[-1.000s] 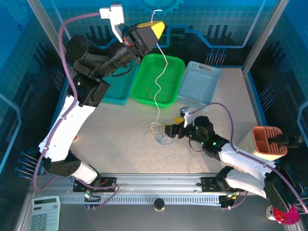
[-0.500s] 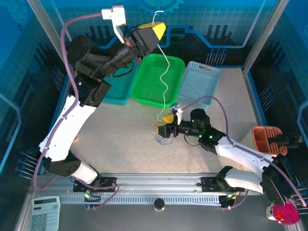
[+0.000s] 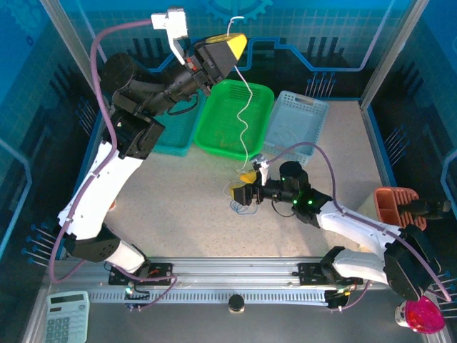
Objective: Untangle the cables
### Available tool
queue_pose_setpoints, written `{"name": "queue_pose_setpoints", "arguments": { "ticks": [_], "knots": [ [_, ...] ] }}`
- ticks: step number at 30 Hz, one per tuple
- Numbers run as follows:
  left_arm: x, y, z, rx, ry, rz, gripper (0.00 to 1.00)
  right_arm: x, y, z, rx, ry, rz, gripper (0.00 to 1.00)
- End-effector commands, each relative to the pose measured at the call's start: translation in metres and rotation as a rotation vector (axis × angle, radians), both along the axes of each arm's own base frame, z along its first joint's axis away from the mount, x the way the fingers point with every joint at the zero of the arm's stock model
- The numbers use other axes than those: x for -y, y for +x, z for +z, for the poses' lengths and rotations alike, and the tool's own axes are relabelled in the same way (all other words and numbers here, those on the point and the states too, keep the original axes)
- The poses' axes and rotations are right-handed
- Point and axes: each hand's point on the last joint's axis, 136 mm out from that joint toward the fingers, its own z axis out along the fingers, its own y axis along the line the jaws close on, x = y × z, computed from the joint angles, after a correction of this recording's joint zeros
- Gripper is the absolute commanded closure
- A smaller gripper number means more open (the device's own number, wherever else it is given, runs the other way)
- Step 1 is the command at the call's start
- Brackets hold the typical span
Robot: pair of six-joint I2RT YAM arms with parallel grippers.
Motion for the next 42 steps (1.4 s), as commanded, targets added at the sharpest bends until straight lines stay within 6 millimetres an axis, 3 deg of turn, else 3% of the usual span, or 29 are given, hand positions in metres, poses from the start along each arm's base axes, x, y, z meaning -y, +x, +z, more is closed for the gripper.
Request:
{"name": "queue_pose_setpoints", "arguments": {
  "ticks": [1, 8, 13, 16, 17, 21, 22, 27, 36, 42],
  "knots": [
    [-0.013, -0.018, 0.025, 0.067, -0.061, 0.008, 1.00, -0.002, 0.011, 0.015, 0.070, 0.022, -0.046, 0.22],
    [-0.013, -0.023, 0.028, 0.074, -0.071, 0.003, 1.00, 0.005, 0.028, 0.018, 0.109, 0.027, -0.146, 0.21],
    [-0.012, -0.023, 0.031, 0.076, -0.076, 0.004, 1.00, 0.000, 0.039, 0.016, 0.112, 0.039, -0.167, 0.22],
    [-0.011, -0.022, 0.033, 0.079, -0.080, 0.006, 1.00, -0.005, 0.046, 0.010, 0.100, 0.042, -0.171, 0.27],
    [-0.011, -0.021, 0.032, 0.079, -0.080, 0.007, 1.00, -0.007, 0.048, 0.008, 0.093, 0.043, -0.171, 0.34],
    [-0.012, -0.021, 0.033, 0.088, -0.075, 0.022, 1.00, -0.007, 0.050, -0.002, 0.068, 0.025, -0.182, 0.94],
    [-0.012, -0.021, 0.033, 0.089, -0.071, 0.026, 1.00, -0.005, 0.050, -0.004, 0.066, 0.018, -0.187, 1.00],
    [-0.017, -0.023, 0.035, 0.115, -0.065, 0.059, 1.00, 0.012, 0.050, -0.024, 0.035, -0.034, -0.247, 1.00],
    [-0.032, -0.032, 0.052, 0.184, -0.048, 0.130, 1.00, 0.067, 0.054, -0.101, -0.136, -0.170, -0.409, 1.00],
    [-0.046, -0.033, 0.064, 0.223, -0.047, 0.194, 1.00, 0.093, 0.051, -0.132, -0.210, -0.219, -0.479, 1.00]
  ]
}}
